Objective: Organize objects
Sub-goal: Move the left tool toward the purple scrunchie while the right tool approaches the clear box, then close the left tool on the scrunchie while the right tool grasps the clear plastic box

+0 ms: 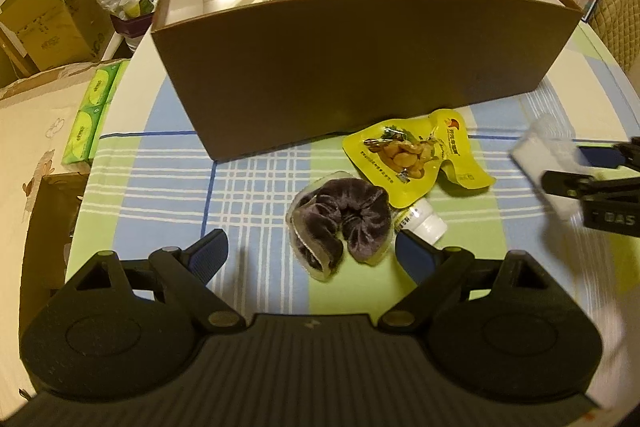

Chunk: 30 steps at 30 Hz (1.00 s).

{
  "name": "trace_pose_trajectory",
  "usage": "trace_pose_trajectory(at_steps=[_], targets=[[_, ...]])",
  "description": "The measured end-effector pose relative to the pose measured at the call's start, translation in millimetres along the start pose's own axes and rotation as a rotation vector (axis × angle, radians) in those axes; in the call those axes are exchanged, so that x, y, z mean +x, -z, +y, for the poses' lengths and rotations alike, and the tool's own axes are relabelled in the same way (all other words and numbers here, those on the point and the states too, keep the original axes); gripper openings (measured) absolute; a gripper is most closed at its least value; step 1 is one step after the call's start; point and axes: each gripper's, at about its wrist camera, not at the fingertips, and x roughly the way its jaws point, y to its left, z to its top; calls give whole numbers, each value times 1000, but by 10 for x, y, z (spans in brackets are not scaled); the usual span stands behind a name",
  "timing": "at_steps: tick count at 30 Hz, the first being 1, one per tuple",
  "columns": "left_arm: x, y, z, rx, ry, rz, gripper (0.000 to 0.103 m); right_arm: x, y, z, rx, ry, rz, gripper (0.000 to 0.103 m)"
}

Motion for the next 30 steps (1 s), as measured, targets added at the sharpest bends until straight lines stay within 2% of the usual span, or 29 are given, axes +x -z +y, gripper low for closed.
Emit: trace_pose_trajectory(at_steps=[10, 14, 17, 19, 21, 25, 30], targets=[[215, -73, 4, 31, -5, -3, 87, -155, 139, -219, 58, 43, 14, 56], [289, -112, 33, 36, -1, -10, 81, -150, 150, -199, 54, 42, 29, 56], [325, -118, 38, 39, 18, -17, 64, -117, 156, -150, 46, 42, 43, 56], [335, -106, 27, 45, 33, -22, 45, -103, 155, -134, 36, 42, 47, 57], [318, -89, 1, 56, 33, -37, 34, -100, 149, -138, 34, 40, 50, 57], [293, -55, 20, 33, 26, -40, 27, -95, 143, -156, 37, 40, 51, 57], [225, 13, 99, 0, 12, -22, 25, -80, 138, -158, 33, 43, 53, 58]])
